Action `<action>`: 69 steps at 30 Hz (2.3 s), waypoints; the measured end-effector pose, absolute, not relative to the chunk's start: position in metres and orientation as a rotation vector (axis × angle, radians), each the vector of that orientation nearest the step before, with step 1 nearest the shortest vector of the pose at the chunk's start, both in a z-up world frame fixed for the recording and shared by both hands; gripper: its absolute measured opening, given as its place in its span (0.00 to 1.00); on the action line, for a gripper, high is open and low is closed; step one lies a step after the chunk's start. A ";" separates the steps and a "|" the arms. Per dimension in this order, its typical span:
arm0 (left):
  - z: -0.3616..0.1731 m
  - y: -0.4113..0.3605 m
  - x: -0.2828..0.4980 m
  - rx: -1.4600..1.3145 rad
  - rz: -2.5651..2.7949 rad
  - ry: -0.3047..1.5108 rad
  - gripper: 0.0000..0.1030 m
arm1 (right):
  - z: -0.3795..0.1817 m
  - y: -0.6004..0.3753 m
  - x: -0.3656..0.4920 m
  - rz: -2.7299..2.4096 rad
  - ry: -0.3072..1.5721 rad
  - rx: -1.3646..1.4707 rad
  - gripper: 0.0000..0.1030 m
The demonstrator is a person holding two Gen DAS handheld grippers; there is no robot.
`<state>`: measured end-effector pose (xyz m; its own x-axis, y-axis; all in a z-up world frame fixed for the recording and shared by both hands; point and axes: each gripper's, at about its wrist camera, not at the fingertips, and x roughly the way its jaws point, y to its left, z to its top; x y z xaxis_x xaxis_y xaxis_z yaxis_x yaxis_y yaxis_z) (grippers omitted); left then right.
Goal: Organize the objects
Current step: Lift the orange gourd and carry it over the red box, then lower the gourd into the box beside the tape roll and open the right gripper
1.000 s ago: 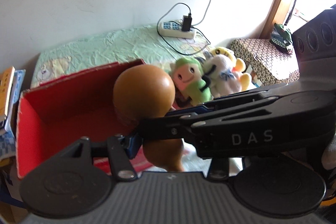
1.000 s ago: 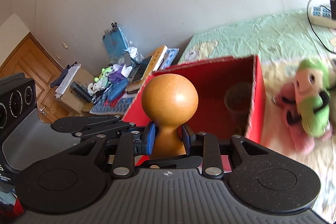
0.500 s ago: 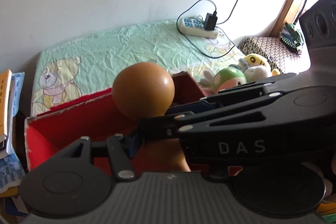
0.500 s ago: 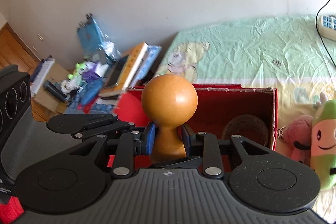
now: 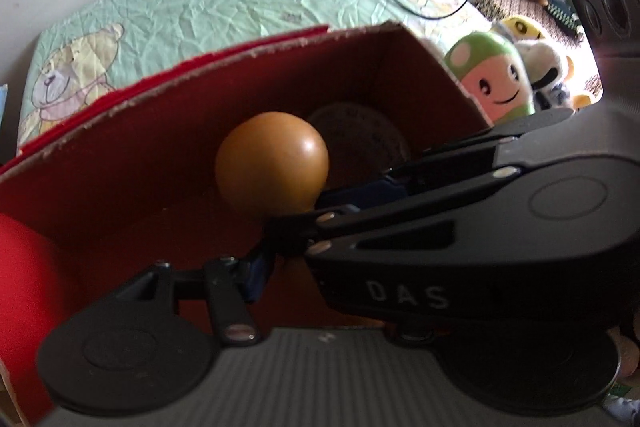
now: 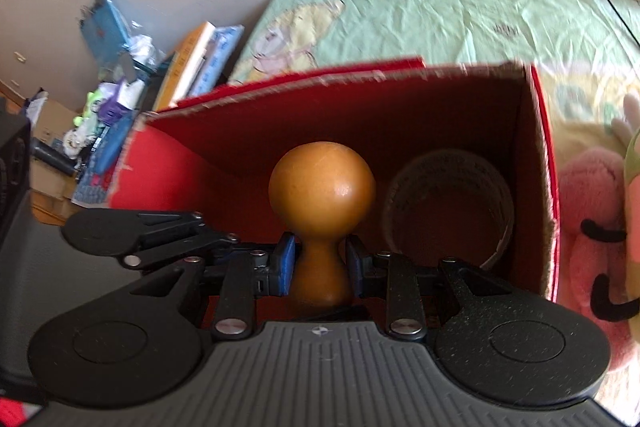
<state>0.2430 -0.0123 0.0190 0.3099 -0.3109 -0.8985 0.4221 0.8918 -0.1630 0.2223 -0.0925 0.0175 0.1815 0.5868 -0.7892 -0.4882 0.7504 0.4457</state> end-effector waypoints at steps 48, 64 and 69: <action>0.009 -0.006 0.245 0.148 -0.311 1.191 0.67 | 0.017 -0.095 0.213 0.621 1.133 0.057 0.22; 0.027 -0.010 0.227 0.196 -0.229 1.100 0.68 | 0.030 -0.113 0.195 0.616 1.026 0.134 0.31; 0.034 -0.010 0.215 0.208 -0.201 1.068 0.68 | 0.038 -0.116 0.185 0.610 0.984 0.121 0.37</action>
<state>0.2149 -0.0103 0.0340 0.4669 -0.0622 -0.8821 0.2629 0.9622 0.0713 0.1851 -0.1164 0.0380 0.4019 0.5346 -0.7434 -0.4284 0.8273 0.3634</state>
